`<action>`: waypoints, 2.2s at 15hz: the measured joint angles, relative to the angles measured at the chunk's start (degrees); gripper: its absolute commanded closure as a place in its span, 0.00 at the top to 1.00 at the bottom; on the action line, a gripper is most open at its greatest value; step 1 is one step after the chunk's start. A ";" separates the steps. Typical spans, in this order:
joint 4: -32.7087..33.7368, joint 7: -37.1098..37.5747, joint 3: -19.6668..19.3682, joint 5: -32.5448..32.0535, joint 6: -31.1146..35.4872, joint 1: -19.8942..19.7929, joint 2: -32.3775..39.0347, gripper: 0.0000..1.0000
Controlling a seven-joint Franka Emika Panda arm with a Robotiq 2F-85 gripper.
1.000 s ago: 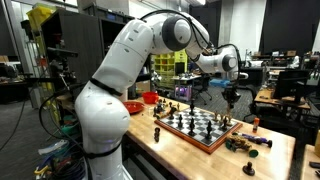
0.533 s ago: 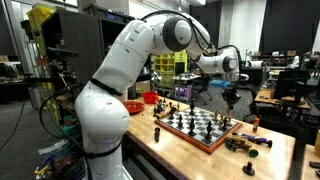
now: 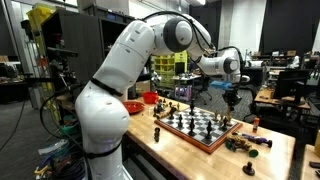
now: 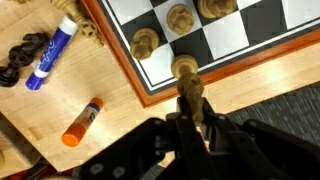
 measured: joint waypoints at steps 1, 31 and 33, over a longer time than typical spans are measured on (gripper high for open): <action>0.00 -0.04 0.00 0.07 0.00 0.00 0.00 0.04; 0.00 -1.98 0.11 1.45 0.06 0.08 0.45 0.99; 0.01 -2.03 0.14 1.45 0.12 0.08 0.41 1.00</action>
